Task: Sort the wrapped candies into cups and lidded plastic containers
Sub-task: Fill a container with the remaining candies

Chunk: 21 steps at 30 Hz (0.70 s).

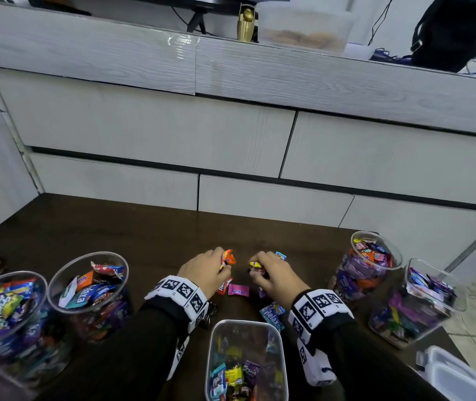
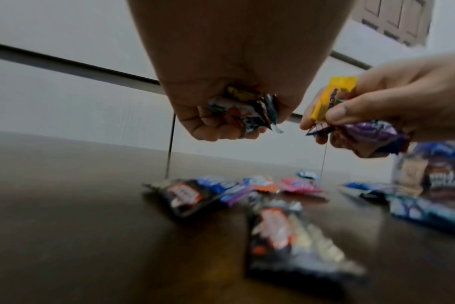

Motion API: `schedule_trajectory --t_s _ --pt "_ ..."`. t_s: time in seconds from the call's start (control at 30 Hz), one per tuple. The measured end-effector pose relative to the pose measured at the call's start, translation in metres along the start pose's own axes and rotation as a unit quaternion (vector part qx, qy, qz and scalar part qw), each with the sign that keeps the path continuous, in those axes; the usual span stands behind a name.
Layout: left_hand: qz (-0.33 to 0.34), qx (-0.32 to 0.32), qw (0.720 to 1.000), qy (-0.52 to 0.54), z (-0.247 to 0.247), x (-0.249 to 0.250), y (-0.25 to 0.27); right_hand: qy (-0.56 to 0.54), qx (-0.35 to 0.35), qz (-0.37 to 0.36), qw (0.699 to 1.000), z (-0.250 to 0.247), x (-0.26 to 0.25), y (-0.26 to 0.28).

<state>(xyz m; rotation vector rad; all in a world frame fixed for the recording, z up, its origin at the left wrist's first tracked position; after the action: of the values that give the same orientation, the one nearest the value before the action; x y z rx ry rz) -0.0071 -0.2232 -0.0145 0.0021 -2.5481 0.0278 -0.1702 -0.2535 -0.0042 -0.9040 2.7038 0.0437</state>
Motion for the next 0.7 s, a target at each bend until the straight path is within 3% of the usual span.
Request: schedule_trajectory --t_s 0.27,0.47,0.57,0.7 --pt "-0.008 0.028 0.986 0.163 -0.043 0.025 0.025 -0.065 0.064 0.029 0.995 -0.028 -0.003 0.018" --pt "0.049 0.032 0.953 0.298 -0.080 0.059 0.073 -0.101 0.125 0.045 0.986 -0.054 -0.009 0.033" --pt "0.103 -0.005 0.954 0.280 -0.082 0.081 0.104 -0.115 0.139 0.046 0.983 -0.064 -0.018 0.041" --pt "0.191 -0.039 0.973 0.125 -0.073 0.099 0.135 -0.118 0.159 0.036 0.979 -0.077 -0.030 0.053"
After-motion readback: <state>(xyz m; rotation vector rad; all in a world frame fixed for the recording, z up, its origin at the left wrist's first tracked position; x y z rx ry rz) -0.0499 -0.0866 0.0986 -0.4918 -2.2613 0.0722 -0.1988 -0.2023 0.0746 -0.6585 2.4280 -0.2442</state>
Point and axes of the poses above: each hand's wrist, its own y-axis away from the middle knuckle, its own z-axis out of the palm, x = y × z, the point moved 4 cm from there along -y, towards the middle knuckle, and after that the axes turned 14 degrees about y, right-handed, at the moved point
